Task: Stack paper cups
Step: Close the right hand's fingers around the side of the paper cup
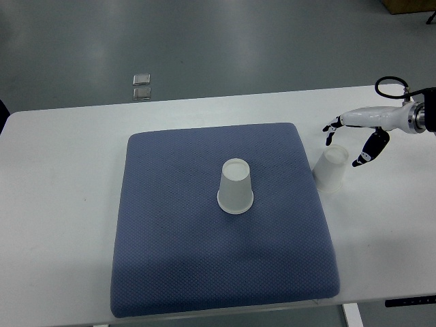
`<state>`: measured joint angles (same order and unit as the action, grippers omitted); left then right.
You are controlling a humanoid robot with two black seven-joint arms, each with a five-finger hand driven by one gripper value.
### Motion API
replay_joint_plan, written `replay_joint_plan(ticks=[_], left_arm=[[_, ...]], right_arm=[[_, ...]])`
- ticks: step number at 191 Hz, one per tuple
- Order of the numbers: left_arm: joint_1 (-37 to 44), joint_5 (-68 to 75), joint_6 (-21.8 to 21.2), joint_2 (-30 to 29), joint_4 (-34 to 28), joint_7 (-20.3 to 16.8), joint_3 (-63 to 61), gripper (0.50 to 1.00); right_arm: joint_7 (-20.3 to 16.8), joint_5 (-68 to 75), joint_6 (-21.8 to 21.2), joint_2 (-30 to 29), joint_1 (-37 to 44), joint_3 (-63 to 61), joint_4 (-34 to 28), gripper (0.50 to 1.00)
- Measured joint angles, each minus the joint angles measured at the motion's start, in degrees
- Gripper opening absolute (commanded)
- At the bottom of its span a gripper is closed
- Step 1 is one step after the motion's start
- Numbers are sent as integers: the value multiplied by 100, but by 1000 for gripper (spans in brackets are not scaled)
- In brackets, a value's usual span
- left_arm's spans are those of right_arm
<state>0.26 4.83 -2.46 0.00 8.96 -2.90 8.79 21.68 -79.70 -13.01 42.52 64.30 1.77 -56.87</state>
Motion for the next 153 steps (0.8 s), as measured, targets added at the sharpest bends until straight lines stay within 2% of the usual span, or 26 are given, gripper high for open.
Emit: replay_joint_plan(ticks=[55, 153], left_arm=[[0, 0, 0, 0, 0, 0, 0, 1000], [0, 0, 0, 0, 0, 0, 0, 1000]], right_arm=[[-25, -32, 291, -125, -212, 6, 20, 915], [-17, 5, 248, -21, 32, -63, 39, 915]])
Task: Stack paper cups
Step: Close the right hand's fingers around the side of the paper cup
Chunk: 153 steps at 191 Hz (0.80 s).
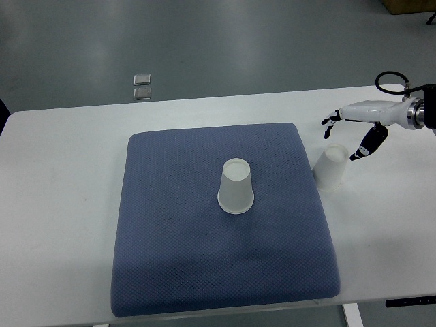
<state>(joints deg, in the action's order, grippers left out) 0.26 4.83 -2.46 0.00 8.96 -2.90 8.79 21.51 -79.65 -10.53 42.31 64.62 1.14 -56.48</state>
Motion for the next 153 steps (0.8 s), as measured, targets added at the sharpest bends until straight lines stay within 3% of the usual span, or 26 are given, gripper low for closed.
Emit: replay_joint_plan(ticks=[153], left_arm=[[0, 0, 0, 0, 0, -1, 0, 1000]], right_arm=[[-5, -157, 636, -223, -340, 78, 376, 913]])
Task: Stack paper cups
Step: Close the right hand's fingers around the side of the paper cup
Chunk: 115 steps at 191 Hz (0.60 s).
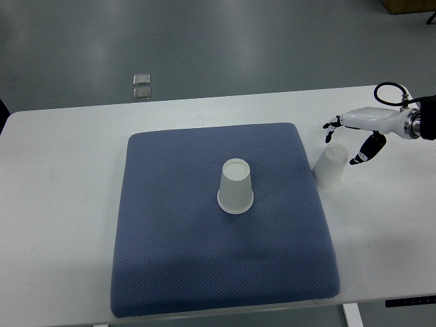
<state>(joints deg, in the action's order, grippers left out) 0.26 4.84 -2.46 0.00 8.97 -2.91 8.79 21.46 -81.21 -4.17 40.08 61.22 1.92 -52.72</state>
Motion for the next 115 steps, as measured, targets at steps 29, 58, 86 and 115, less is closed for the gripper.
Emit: replay_joint_plan(ticks=[29, 58, 86, 115], left_arm=[[0, 0, 0, 0, 0, 0, 0, 1000], [0, 0, 0, 0, 0, 0, 0, 1000], [0, 0, 0, 0, 0, 0, 0, 1000], [0, 0, 0, 0, 0, 0, 0, 1000]], right_arm=[[-1, -113, 80, -40, -39, 1, 31, 913], [-1, -139, 114, -190, -103, 2, 89, 915], [-7, -147, 183, -287, -182, 2, 145, 913], [-10, -149, 190, -337, -212, 2, 197, 913]])
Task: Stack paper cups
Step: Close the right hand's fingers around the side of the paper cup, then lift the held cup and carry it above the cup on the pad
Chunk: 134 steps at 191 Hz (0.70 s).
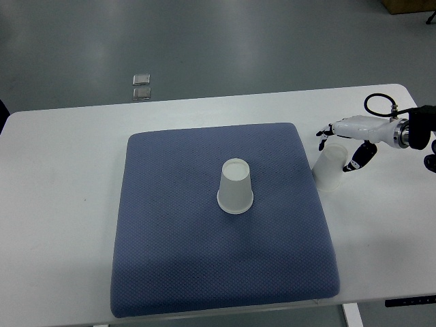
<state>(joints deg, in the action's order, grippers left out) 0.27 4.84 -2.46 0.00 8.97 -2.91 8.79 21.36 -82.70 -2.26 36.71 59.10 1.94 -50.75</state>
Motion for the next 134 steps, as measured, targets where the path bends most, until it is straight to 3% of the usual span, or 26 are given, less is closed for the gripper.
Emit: replay_joint_plan(ticks=[80, 101, 112, 134], left_arm=[[0, 0, 0, 0, 0, 0, 0, 1000], [-1, 0, 0, 0, 0, 0, 0, 1000], [0, 0, 0, 0, 0, 0, 0, 1000], [0, 0, 0, 0, 0, 0, 0, 1000]], right_arm=[[18, -87, 71, -146, -169, 0, 148, 895], [25, -113, 71, -201, -181, 0, 159, 860], [26, -119, 71, -212, -191, 1, 162, 801], [28, -195, 70, -216, -199, 6, 168, 733]])
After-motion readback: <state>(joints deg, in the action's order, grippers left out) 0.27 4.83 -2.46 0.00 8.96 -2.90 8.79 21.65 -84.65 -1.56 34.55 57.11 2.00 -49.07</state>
